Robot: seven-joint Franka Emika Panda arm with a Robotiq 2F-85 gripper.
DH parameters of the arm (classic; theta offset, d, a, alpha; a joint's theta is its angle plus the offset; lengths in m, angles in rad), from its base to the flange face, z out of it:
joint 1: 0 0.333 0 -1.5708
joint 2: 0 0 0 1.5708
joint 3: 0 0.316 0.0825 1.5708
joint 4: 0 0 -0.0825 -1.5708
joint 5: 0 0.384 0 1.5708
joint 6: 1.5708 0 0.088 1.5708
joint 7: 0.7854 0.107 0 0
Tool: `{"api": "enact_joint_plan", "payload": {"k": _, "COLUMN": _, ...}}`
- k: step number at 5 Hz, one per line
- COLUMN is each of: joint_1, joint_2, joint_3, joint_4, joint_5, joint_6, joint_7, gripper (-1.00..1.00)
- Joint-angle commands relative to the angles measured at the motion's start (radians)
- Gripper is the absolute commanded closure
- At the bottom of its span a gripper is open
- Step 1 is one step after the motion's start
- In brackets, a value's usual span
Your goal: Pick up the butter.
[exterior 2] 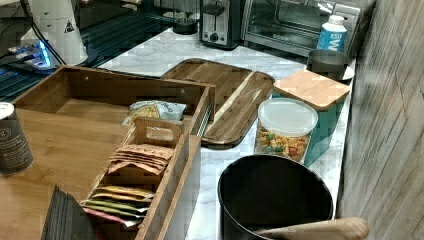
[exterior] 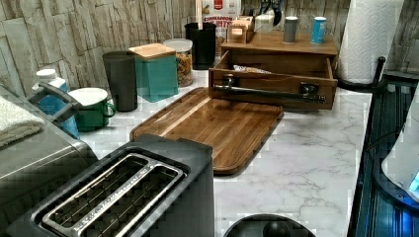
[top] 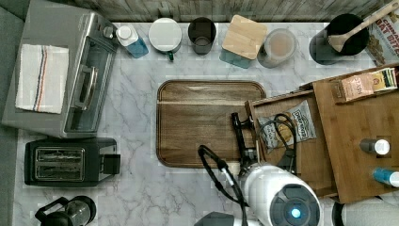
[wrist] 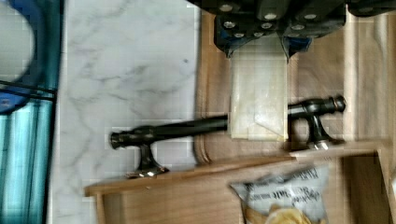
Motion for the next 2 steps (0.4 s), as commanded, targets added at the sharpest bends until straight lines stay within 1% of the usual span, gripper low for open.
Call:
{"api": "enact_joint_plan", "payload": {"k": 1, "joint_1": 0.045, "joint_2": 0.069, "joint_3": 0.041, "joint_4": 0.341, "joint_5": 0.009, "joint_6": -0.080, "joint_7": 0.017, "gripper": 1.00}}
{"api": "enact_joint_plan", "payload": {"k": 2, "joint_1": 0.045, "joint_2": 0.069, "joint_3": 0.041, "joint_4": 0.341, "joint_5": 0.009, "joint_6": -0.080, "joint_7": 0.017, "gripper": 1.00}}
